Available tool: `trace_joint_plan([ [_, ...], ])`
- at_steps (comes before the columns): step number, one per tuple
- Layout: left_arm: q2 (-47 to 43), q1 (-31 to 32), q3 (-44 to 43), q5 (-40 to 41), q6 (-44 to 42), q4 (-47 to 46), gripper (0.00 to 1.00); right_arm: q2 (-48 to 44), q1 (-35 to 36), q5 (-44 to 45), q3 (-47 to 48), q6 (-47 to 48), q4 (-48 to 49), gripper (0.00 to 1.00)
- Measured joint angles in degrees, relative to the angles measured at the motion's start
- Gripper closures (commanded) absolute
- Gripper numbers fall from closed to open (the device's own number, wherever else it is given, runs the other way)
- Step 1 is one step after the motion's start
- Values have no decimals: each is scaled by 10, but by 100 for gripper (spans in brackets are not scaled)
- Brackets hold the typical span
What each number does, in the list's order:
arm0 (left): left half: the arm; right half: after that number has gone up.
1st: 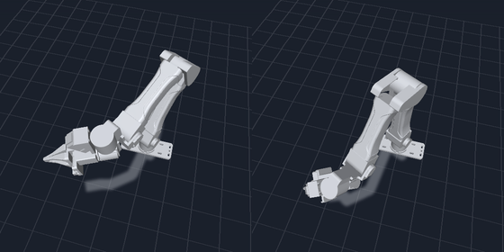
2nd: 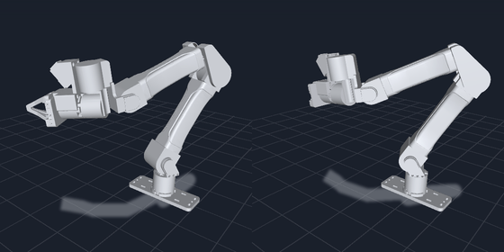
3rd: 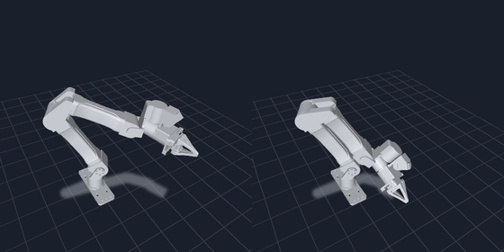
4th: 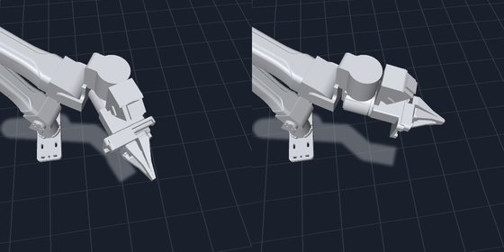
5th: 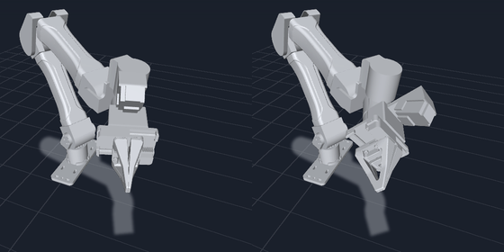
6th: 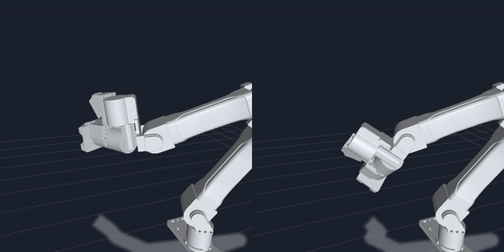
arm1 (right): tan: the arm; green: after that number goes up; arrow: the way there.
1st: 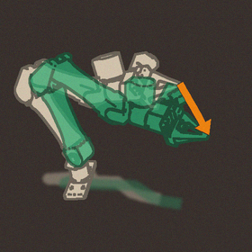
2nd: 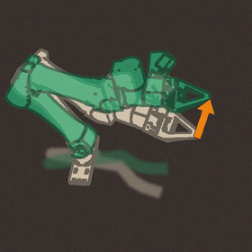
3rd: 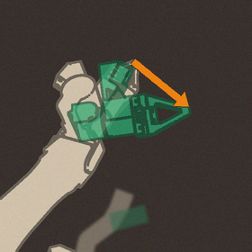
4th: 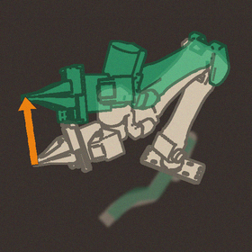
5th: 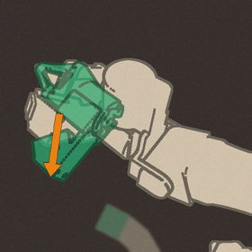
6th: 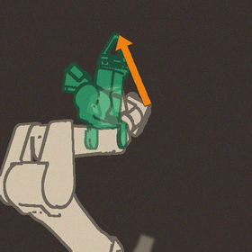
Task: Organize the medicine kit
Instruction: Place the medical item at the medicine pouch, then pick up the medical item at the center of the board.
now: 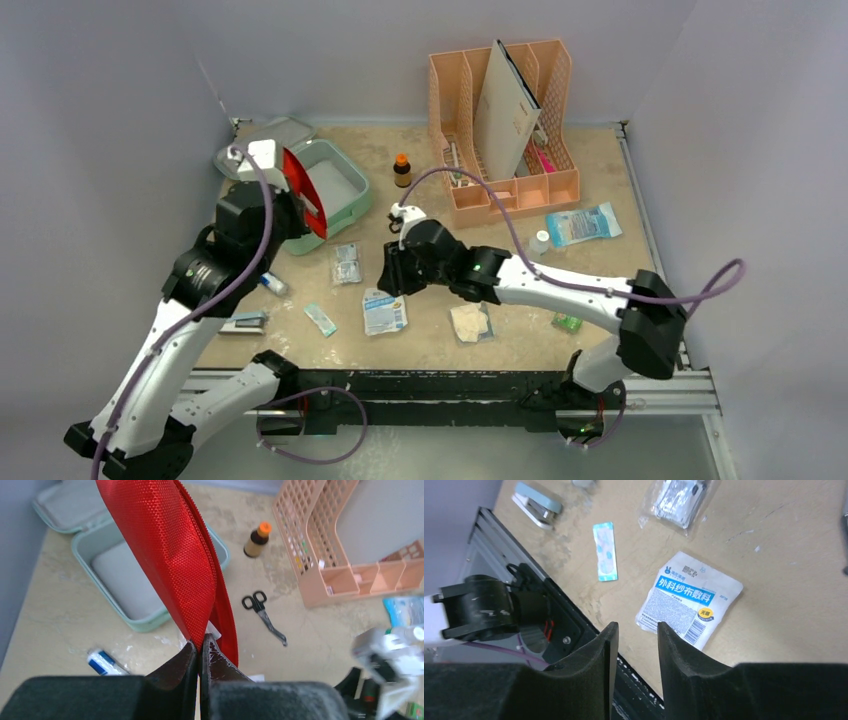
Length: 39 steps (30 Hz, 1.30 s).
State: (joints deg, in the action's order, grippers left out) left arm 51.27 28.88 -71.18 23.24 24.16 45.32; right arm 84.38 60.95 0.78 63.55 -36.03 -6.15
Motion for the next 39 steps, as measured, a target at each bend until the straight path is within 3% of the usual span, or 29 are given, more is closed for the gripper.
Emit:
trace_joint_plan([
  [12, -101, 0, -31, 71, -30, 5, 100, 197, 82, 13, 129, 2, -17, 56],
  [21, -98, 0, -95, 50, -27, 24, 100, 312, 120, 11, 256, 7, -36, 57],
  [30, -101, 0, -86, 3, -27, 20, 100, 423, 126, -2, 362, 21, -84, 57],
  [39, -111, 0, -80, -3, -30, 24, 100, 501, 127, 43, 456, 91, -146, 56],
])
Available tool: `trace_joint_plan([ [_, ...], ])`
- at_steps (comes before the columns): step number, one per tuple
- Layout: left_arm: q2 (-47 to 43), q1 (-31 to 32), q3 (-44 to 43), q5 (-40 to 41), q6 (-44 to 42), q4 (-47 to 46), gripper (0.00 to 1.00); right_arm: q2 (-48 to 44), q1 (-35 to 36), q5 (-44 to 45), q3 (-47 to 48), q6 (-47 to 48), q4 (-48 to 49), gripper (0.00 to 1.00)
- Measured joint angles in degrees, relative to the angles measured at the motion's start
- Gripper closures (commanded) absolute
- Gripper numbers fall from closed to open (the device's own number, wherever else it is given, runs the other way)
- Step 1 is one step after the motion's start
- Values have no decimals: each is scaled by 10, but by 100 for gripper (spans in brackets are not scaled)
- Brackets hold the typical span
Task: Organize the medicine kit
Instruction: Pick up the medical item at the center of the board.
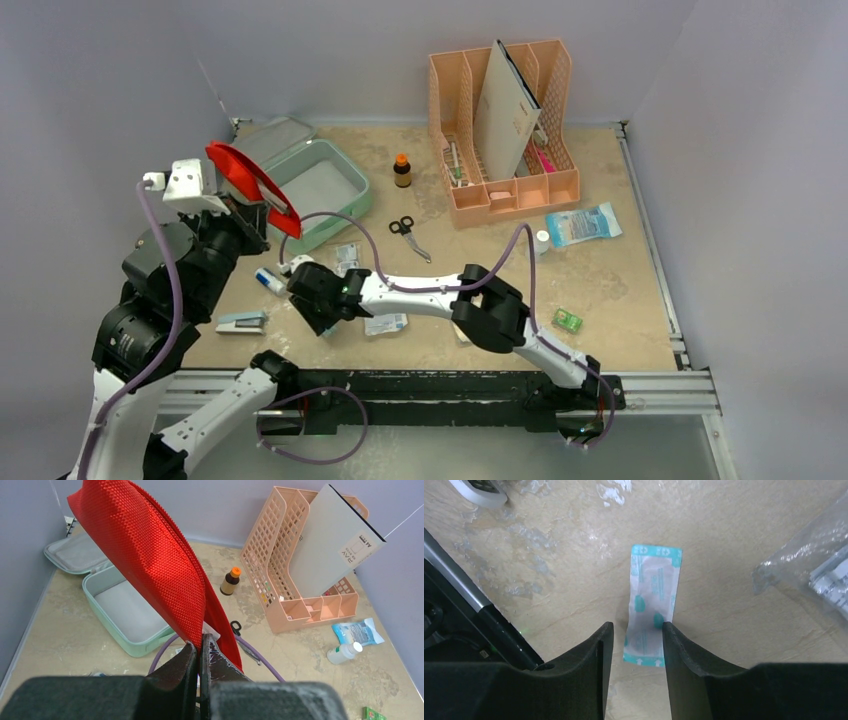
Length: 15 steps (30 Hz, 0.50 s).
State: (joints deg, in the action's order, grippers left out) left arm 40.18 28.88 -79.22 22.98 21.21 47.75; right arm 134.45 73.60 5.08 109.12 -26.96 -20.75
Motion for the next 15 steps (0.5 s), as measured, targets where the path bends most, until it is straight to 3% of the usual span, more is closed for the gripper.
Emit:
trace_joint_plan([
  [3, -10, 0, 0, 0, -4, 0, 100, 15, 3, 17, 21, 18, -5, 61],
  [8, -19, 0, 4, 0, -9, -1, 100, 20, 11, 53, 27, 47, -6, 79],
  [15, -19, 0, 12, 0, -13, 0, 100, 3, 14, 59, -3, 63, 7, 93],
])
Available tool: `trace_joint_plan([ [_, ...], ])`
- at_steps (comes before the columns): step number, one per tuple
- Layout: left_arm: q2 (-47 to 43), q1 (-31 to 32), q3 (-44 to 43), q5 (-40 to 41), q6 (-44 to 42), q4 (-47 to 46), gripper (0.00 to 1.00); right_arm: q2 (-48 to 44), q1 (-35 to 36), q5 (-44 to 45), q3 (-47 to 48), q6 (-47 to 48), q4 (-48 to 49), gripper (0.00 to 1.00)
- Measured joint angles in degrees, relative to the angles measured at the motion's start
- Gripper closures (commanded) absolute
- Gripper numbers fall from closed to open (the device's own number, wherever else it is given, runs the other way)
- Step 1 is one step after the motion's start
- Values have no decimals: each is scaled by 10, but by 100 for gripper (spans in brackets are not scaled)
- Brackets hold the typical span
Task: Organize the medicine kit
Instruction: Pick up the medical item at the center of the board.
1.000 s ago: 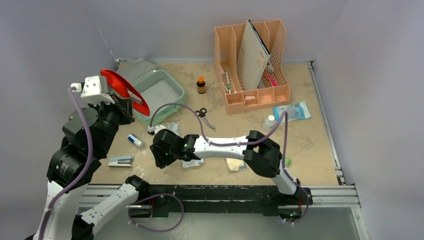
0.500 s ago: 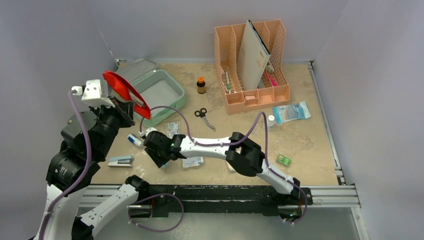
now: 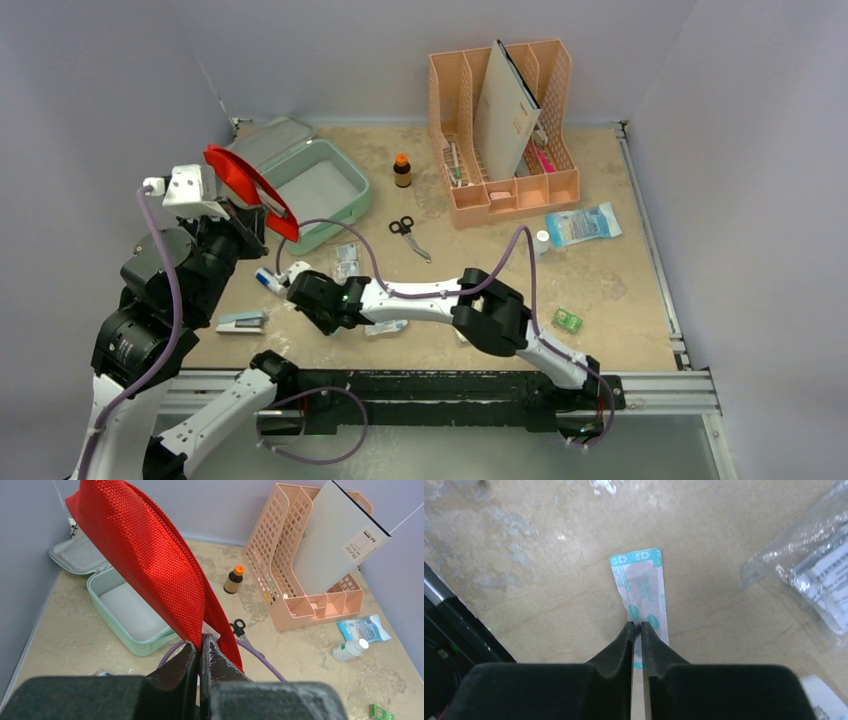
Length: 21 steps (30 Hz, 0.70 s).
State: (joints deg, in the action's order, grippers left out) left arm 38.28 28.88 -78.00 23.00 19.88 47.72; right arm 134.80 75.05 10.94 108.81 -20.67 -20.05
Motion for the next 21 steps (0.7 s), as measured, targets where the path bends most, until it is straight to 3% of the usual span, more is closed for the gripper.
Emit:
trace_joint_plan([
  [3, -3, 0, 1, 0, 0, 0, 100, -23, -2, -9, -33, 1, -1, 100],
  [10, -19, 0, 18, -15, 1, 12, 100, -113, -34, -72, -144, -21, 23, 100],
  [21, -32, 0, 53, -92, 0, 28, 100, -313, -174, -154, -304, -90, 101, 100],
])
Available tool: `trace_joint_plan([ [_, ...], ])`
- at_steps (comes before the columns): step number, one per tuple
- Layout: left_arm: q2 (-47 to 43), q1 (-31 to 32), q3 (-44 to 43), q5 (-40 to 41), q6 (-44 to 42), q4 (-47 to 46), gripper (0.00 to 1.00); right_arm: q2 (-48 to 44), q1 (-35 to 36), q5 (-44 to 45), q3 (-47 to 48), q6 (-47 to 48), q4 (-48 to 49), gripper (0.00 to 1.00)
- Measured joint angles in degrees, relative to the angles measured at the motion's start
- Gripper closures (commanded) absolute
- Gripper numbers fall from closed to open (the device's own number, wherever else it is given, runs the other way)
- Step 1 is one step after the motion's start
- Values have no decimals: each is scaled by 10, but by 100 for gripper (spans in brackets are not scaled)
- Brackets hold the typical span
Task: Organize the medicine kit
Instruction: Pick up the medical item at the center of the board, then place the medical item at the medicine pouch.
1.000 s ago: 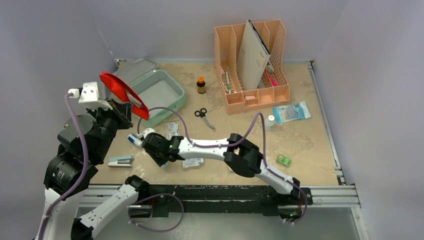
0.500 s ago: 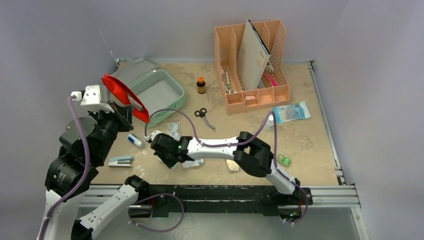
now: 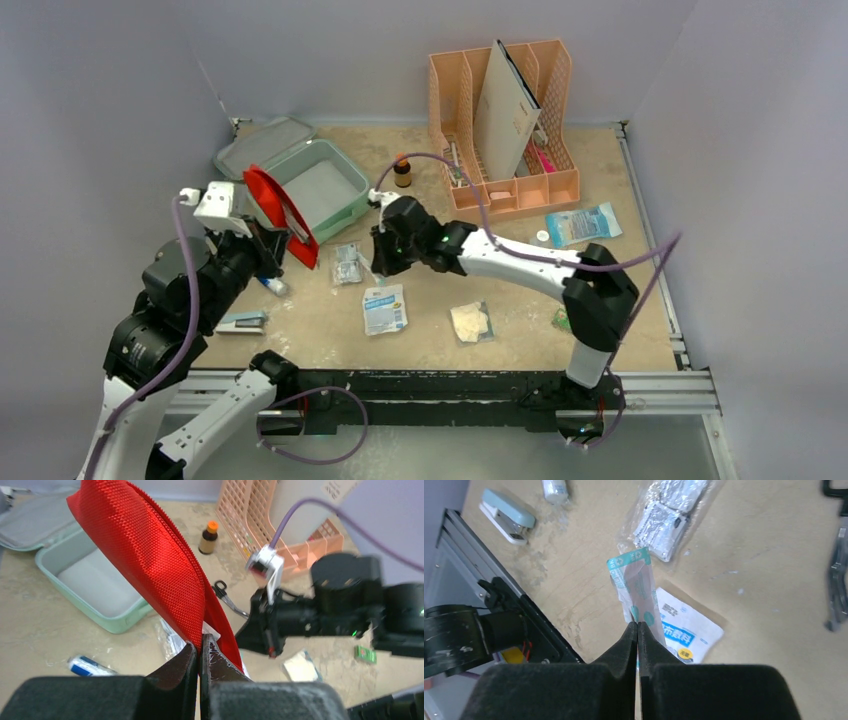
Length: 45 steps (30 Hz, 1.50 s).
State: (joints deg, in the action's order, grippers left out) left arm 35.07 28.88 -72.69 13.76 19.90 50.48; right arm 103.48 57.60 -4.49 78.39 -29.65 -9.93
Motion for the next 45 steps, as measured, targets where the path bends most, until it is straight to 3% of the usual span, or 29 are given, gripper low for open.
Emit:
trace_joint_plan([
  [11, 41, 0, 129, -162, 2, -47, 100, -186, -78, -44, -85, -66, 3, 100],
  [18, 88, 0, 183, -235, 5, -102, 100, -271, -80, -90, -113, -134, 49, 100],
  [30, 111, 0, 210, -328, 5, -194, 100, -269, -79, -158, -151, -275, 180, 100],
  [45, 115, 0, 210, -379, 20, -225, 100, -250, -80, -94, -200, -364, 207, 100],
])
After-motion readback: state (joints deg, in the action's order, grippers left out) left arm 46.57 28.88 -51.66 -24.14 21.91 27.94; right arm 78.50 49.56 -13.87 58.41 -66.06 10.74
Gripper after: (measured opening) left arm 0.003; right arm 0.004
